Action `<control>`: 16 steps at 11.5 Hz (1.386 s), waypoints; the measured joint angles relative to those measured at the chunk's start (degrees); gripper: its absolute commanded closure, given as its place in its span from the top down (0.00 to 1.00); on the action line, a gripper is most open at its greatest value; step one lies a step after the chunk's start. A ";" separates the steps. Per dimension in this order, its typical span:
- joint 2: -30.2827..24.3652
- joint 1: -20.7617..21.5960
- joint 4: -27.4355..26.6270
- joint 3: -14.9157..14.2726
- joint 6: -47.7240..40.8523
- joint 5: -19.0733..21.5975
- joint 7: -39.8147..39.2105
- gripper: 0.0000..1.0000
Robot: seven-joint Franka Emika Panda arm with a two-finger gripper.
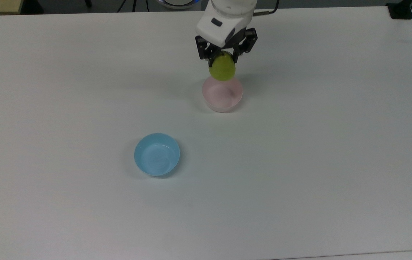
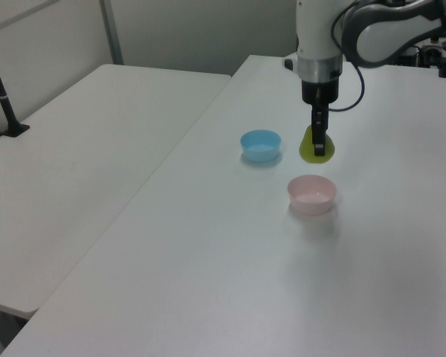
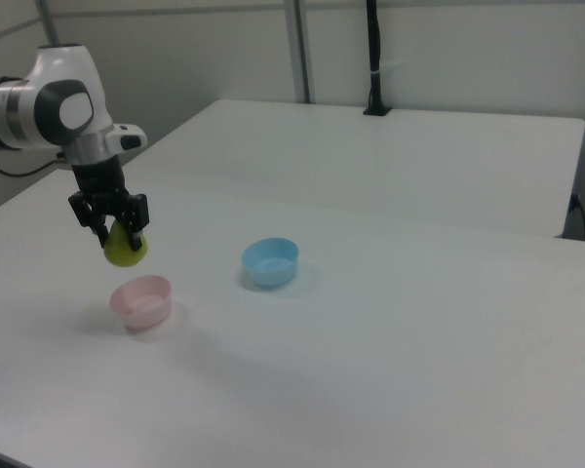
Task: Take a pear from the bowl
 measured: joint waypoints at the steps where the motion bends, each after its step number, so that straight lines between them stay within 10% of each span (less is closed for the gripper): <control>1: -0.45 -0.37 0.41 -0.40 -0.80 0.00 0.00 0.51; 10: 1.71 -19.59 0.41 -1.54 2.21 -0.41 -15.00 0.51; 16: 10.16 -22.69 -2.01 -1.53 9.47 -4.65 -15.37 0.56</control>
